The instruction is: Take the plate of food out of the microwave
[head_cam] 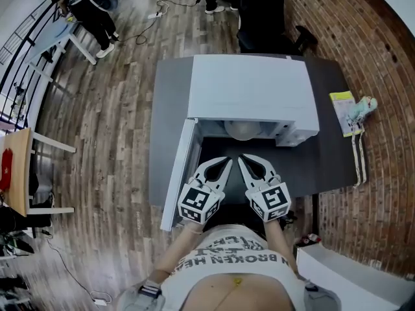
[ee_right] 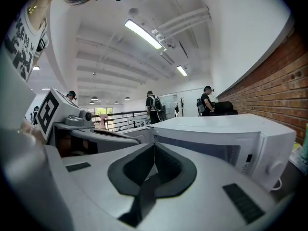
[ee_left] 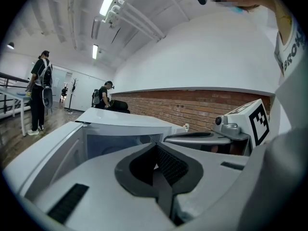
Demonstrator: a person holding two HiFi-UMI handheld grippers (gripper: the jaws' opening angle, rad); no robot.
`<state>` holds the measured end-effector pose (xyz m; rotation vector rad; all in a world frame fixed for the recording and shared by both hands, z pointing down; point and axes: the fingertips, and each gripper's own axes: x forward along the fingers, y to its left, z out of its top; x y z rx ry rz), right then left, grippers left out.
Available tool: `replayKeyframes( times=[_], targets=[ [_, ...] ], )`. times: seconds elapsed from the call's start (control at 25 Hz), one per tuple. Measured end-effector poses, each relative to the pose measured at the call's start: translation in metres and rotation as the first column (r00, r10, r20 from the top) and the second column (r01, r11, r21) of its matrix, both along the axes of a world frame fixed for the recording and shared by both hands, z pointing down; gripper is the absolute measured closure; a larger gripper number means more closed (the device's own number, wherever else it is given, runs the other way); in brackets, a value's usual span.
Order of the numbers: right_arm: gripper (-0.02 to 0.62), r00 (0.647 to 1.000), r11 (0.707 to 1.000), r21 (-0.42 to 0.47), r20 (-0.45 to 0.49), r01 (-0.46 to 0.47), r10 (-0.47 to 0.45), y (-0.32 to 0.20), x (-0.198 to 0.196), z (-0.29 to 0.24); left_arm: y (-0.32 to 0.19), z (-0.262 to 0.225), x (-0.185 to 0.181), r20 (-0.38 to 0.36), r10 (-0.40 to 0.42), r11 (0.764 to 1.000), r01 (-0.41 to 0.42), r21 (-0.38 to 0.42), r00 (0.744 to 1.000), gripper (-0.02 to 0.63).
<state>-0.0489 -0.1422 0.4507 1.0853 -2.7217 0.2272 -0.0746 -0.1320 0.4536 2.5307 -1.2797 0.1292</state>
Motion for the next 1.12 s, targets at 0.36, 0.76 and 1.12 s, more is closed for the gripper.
replayKeyframes(
  times=[0.36,0.76,1.12],
  targets=[
    [0.586,0.997,0.997,0.014,0.006,0.078,-0.078,-0.025,0.032,-0.013,-0.022,-0.011,0.031,0.03,-0.097,0.995,0.096,0.013,0.995,0.598],
    [0.586,0.989,0.989,0.021,0.015,0.145,-0.145,-0.041,0.078,-0.013,-0.037,-0.014,0.072,0.043,-0.171,0.985,0.17,0.02,0.984,0.598],
    [0.586,0.989,0.99,0.026,0.029,0.141,-0.142,-0.048,0.099,-0.016,-0.041,-0.012,0.08,0.044,-0.215,0.977,0.215,0.012,0.976,0.598]
  ],
)
